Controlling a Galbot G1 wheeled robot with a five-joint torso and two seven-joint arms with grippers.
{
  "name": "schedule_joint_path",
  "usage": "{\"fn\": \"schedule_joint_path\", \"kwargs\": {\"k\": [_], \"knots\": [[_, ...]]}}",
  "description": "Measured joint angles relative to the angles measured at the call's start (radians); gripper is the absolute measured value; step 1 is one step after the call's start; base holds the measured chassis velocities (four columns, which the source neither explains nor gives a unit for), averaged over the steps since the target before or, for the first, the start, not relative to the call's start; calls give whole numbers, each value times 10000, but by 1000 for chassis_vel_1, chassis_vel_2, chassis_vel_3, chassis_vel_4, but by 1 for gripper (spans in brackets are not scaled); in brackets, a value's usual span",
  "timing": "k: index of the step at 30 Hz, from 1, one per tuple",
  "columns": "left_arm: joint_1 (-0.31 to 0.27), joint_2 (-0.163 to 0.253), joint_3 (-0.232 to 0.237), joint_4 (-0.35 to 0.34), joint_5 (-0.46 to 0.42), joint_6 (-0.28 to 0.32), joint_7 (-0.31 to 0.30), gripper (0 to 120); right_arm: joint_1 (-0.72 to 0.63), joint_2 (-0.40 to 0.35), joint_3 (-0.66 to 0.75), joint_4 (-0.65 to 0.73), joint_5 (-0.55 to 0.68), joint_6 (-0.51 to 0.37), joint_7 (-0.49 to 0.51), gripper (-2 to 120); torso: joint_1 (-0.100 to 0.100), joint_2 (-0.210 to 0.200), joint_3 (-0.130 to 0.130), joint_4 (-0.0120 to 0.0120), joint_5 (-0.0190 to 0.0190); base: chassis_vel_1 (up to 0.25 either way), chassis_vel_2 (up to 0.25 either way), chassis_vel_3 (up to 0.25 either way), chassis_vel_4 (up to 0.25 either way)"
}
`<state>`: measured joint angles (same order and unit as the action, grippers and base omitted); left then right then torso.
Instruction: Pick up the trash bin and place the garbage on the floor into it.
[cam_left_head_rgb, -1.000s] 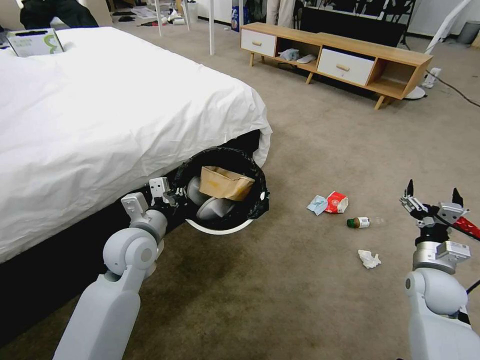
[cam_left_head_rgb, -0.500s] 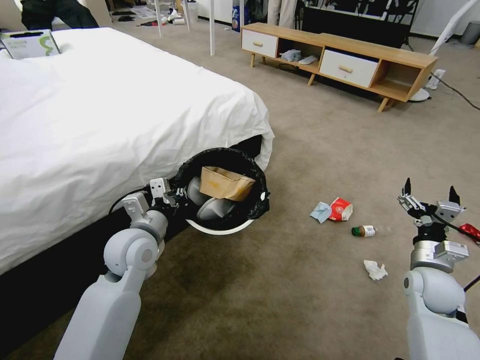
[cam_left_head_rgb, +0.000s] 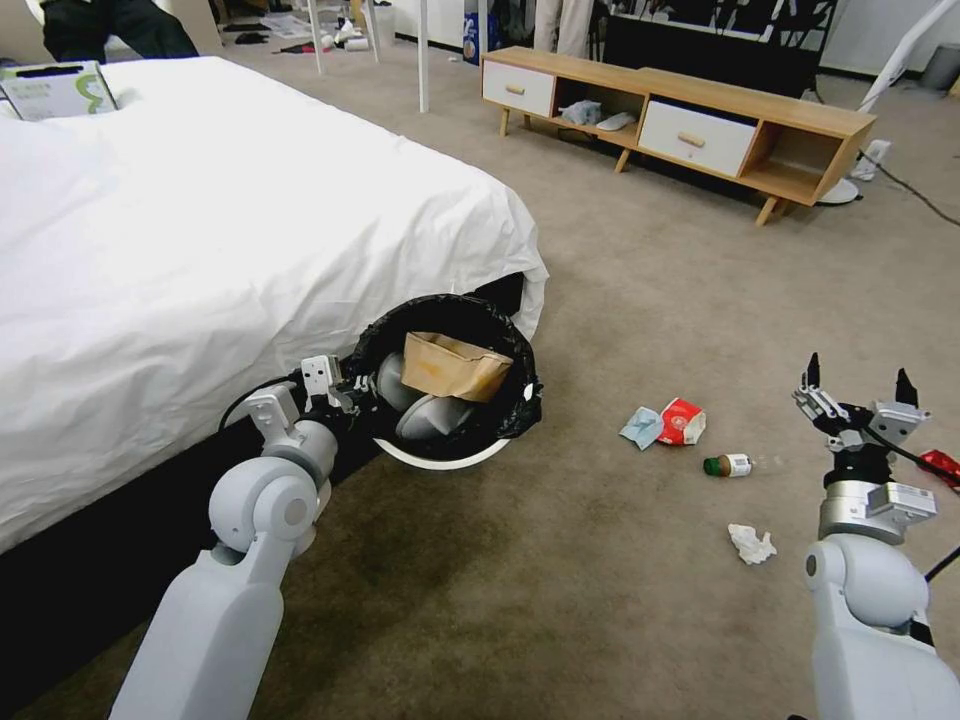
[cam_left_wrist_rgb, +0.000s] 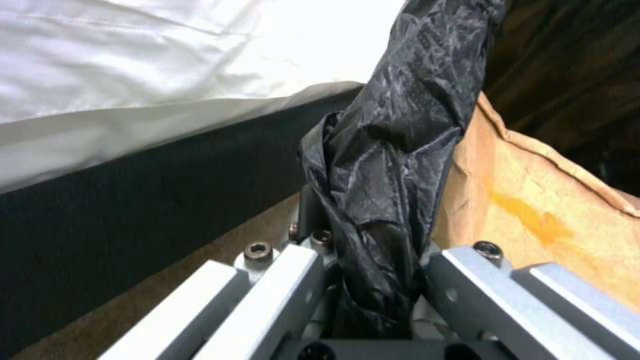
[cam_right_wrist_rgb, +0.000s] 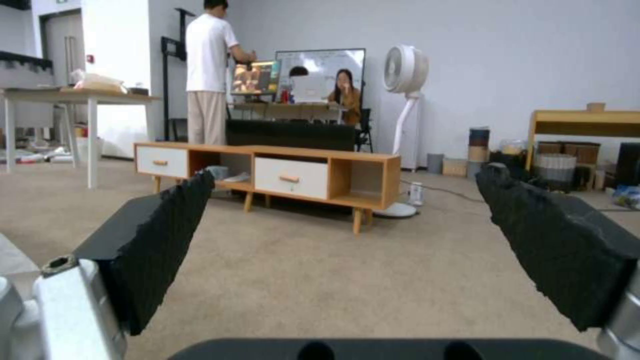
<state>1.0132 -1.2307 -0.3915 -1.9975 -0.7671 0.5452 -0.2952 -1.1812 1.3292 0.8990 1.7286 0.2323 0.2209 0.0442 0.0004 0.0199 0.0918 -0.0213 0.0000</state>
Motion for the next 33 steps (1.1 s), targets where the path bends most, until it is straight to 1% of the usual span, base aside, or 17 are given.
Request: {"fn": "schedule_joint_path", "kwargs": {"k": [11, 13, 17, 27, 33], "knots": [[93, 22, -35, -76, 25, 0, 33, 2, -29, 46, -71, 7, -16, 53, -9, 100, 0, 0, 0, -2, 0, 0, 0, 0, 0], [116, 25, -46, -76, 227, -15, 158, 2, -46, 50, -75, 26, -8, 54, -11, 100, 0, 0, 0, -2, 0, 0, 0, 0, 0], [129, 26, -49, -76, 327, -18, 175, 2, -50, 48, -75, 33, 5, 54, -13, 100, 0, 0, 0, -1, 0, 0, 0, 0, 0], [110, 14, -50, -69, 327, -18, 158, 2, 1, 38, -104, 28, 28, 54, -12, 100, 0, 0, 1, 0, 0, 0, 0, 0, 0], [92, 28, -50, -60, 269, -28, 142, 2, 22, 32, -128, 22, 31, 52, -12, 100, 0, 0, 0, -1, 0, -57, -53, -56, -64]]}}
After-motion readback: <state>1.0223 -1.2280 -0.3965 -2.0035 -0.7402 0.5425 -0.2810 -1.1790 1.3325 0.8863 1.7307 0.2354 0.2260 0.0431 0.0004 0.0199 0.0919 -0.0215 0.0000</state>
